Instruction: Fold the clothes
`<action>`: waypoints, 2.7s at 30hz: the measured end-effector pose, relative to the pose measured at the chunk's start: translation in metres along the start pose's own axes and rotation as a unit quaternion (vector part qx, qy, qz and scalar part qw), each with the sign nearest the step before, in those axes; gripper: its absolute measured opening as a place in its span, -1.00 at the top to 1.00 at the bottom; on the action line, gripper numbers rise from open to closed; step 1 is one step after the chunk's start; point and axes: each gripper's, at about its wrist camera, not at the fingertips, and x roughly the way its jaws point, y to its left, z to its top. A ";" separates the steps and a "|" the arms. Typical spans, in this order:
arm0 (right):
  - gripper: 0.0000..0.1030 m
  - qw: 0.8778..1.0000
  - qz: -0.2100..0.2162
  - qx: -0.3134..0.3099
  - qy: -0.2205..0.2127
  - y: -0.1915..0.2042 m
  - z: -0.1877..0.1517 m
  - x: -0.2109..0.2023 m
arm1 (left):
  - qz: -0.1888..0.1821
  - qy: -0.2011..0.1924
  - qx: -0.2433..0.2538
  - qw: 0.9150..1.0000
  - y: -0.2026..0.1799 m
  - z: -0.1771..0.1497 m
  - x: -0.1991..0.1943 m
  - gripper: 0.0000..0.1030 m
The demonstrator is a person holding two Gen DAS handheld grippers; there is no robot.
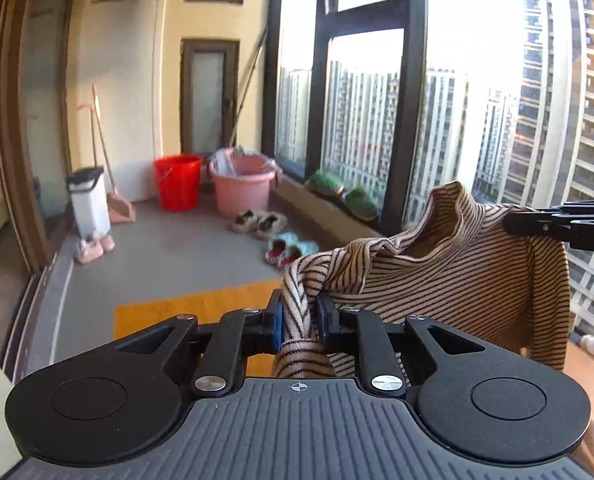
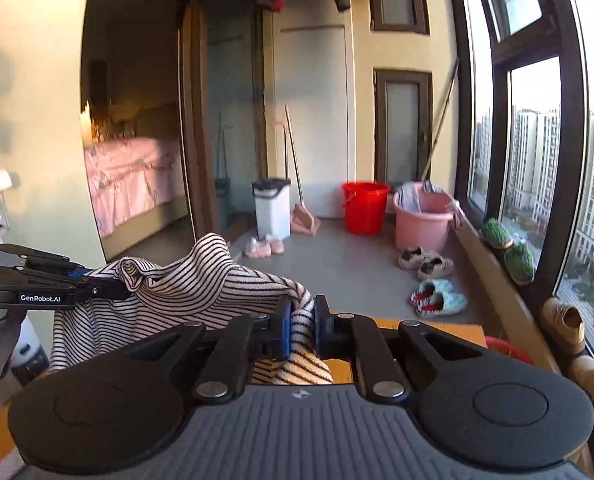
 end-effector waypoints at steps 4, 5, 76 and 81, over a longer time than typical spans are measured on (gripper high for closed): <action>0.81 0.993 0.002 -0.020 -0.115 0.021 0.031 -0.104 | -0.006 -0.104 0.038 0.994 -0.035 0.032 -0.094 0.88; 0.81 0.989 0.001 -0.025 -0.144 0.027 0.039 -0.130 | -0.010 -0.118 0.043 0.992 -0.044 0.034 -0.109 0.93; 0.89 0.995 0.037 -0.016 0.095 0.068 -0.087 -0.130 | -0.104 0.056 0.093 0.989 -0.131 -0.127 -0.008 -1.00; 0.28 0.989 0.052 -0.067 0.125 0.093 -0.102 -0.124 | -0.136 0.075 -0.007 0.988 -0.102 -0.121 -0.006 -1.00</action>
